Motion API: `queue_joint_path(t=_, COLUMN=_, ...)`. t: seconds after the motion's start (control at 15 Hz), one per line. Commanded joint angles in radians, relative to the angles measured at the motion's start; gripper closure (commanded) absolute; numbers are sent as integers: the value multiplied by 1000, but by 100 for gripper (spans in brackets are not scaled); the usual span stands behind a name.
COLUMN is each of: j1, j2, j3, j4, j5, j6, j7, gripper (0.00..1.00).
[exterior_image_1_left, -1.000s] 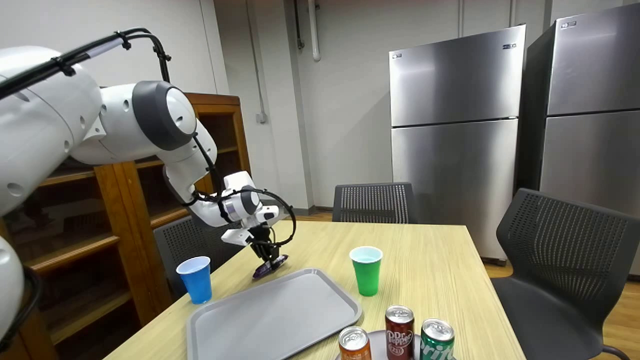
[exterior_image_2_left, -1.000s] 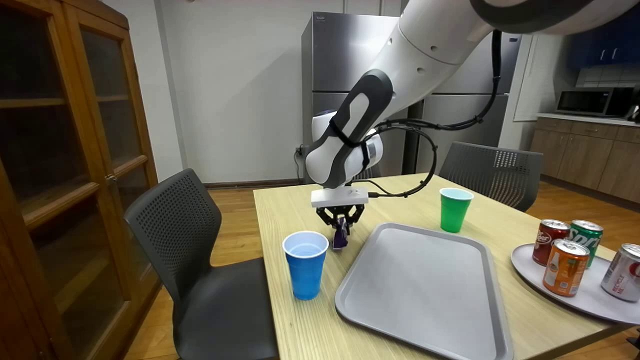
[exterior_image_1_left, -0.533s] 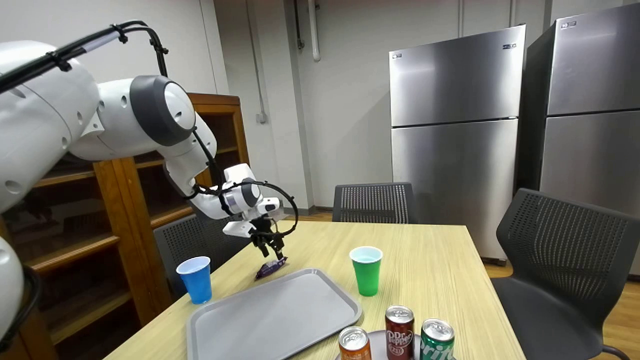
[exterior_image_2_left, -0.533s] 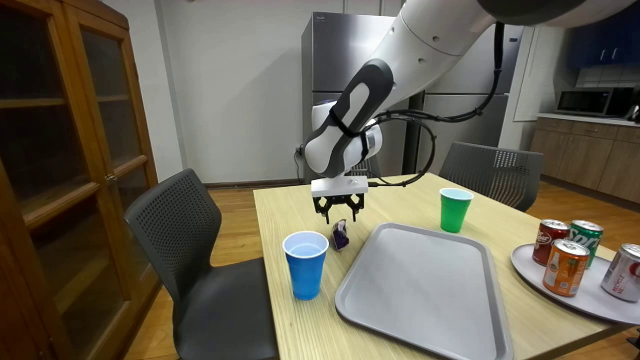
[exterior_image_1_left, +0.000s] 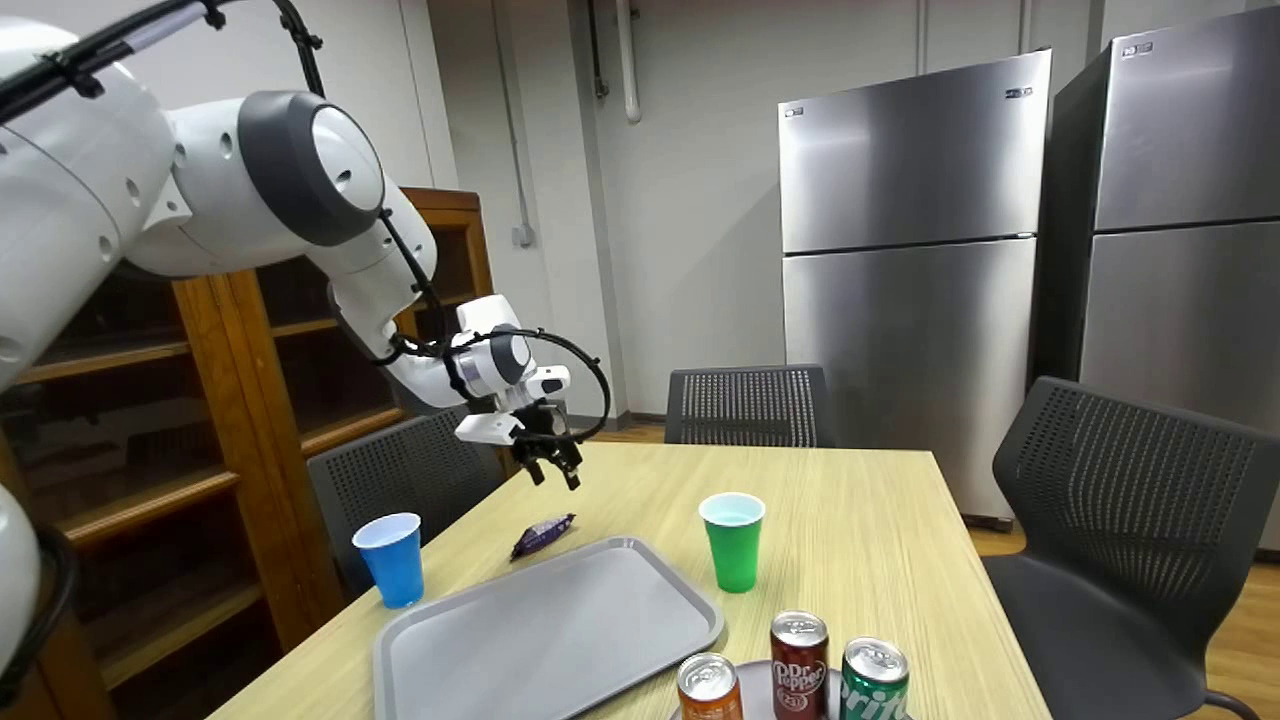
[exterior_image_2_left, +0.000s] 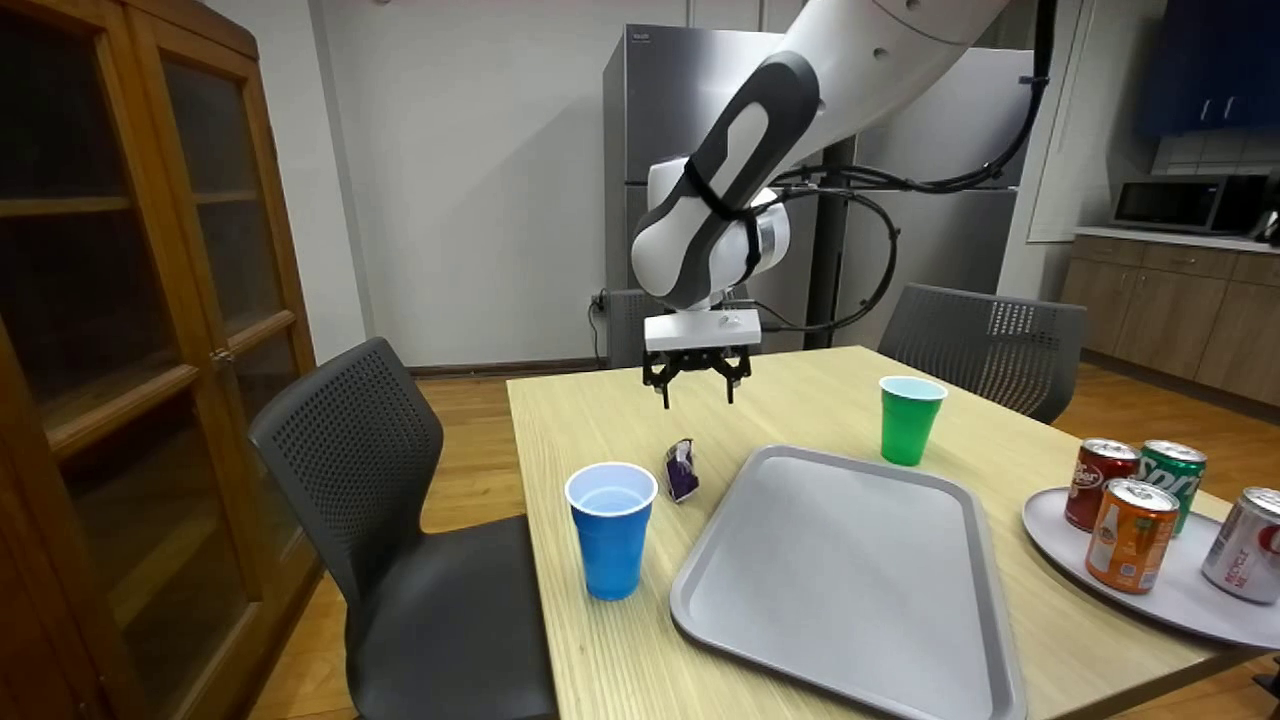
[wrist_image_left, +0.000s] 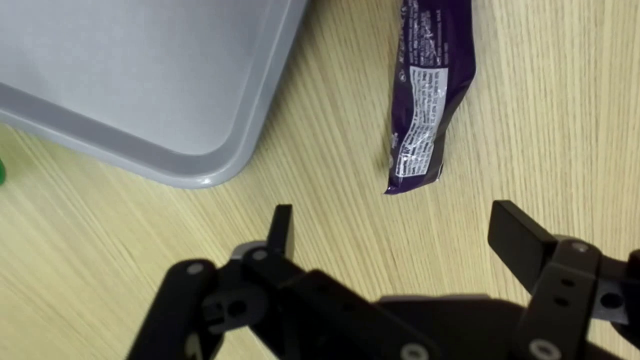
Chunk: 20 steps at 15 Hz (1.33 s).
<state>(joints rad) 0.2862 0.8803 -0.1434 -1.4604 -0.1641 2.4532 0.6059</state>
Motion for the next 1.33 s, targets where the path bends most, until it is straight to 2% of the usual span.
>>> queue_joint_path(t=0.0, j1=-20, j2=-128, j3=3, j4=-141, j5=17, j6=2, j7=-26, gripper=0)
queue_joint_path(t=0.33, j1=-42, j2=-243, j3=-15, j4=-273, j5=17, j6=11, j7=6, gripper=0)
queue_joint_path(t=0.8, j1=-64, j2=-400, j3=-72, j4=-466, j5=3, j6=34, j7=104, gripper=0)
queue_joint_path(t=1.27, j1=-102, j2=-491, j3=-128, j4=-596, j5=-28, j6=26, j7=233, gripper=0)
